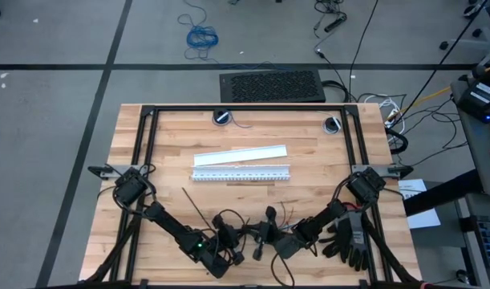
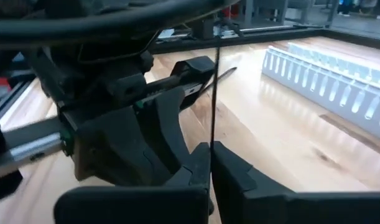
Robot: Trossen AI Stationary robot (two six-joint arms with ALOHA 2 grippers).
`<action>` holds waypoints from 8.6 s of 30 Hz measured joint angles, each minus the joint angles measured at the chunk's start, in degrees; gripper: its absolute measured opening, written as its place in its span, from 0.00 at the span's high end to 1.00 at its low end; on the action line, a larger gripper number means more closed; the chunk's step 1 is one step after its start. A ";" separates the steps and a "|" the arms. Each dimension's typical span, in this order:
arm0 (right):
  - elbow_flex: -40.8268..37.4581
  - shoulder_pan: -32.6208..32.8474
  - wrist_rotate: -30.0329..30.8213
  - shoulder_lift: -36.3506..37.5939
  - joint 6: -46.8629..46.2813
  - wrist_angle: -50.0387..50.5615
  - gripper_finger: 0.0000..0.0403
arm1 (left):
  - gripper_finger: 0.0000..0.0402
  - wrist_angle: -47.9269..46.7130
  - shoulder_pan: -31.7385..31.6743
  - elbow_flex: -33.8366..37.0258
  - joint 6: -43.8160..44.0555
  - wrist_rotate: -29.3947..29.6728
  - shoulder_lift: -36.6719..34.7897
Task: Ziptie cables
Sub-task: Wrap the black zip tie around the colored cable wires, then put the colored zip tied cable wires into the white cable duct
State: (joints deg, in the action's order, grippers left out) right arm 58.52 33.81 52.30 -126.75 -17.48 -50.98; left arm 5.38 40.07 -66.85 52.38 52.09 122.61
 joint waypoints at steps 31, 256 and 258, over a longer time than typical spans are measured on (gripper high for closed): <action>-0.07 -0.57 0.00 3.52 10.56 0.78 1.00 | 0.90 0.13 3.12 -0.08 -0.29 -4.36 -1.07; 10.82 -0.50 -41.73 4.18 -4.82 38.51 0.55 | 0.47 -40.74 17.38 0.44 23.33 -29.54 -11.78; 12.39 -0.49 -41.29 2.69 -4.60 39.32 0.55 | 0.47 -41.09 17.36 0.50 23.43 -28.33 -11.69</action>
State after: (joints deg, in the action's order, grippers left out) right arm 70.91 33.32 11.01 -124.06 -22.08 -11.67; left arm -35.70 57.43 -66.35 75.81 23.77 110.91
